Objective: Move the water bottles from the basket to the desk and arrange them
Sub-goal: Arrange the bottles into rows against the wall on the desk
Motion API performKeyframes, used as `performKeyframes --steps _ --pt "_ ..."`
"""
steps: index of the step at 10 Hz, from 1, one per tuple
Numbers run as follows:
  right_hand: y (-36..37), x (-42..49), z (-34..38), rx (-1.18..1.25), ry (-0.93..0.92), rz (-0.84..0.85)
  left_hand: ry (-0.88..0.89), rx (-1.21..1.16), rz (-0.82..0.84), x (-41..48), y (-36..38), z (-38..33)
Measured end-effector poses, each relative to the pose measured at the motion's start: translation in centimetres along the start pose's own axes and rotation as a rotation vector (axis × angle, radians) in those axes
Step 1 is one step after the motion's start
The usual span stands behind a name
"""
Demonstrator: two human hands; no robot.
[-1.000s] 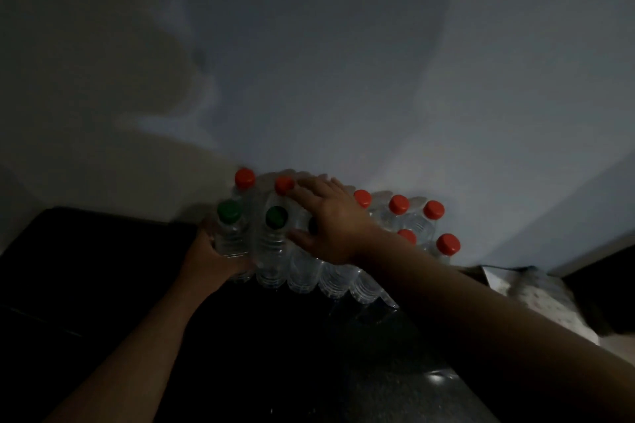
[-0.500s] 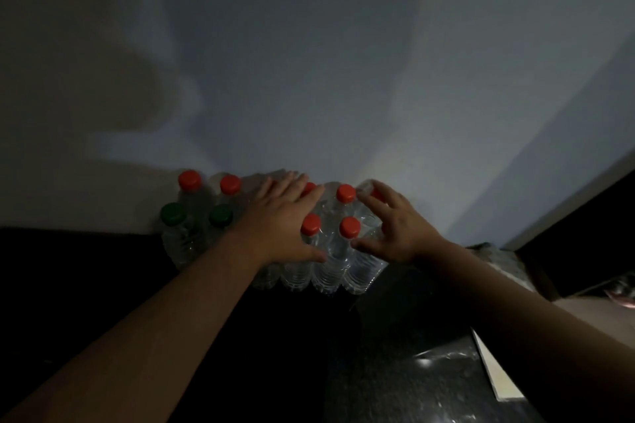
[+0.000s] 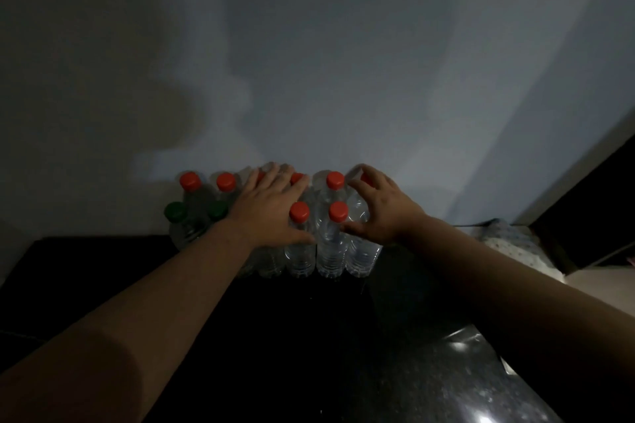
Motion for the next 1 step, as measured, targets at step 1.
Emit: performKeyframes --steps 1 --pt "-0.06 -0.58 0.49 -0.062 -0.005 0.007 0.000 -0.051 -0.064 -2.40 -0.81 0.29"
Point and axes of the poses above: each hand's wrist, its own x-axis towards the middle knuckle, its own y-axis out of the palm, z = x × y, the point moved 4 cm from there along x, towards the middle knuckle, and after that the axes turned 12 degrees about x, right-handed, at the moved point
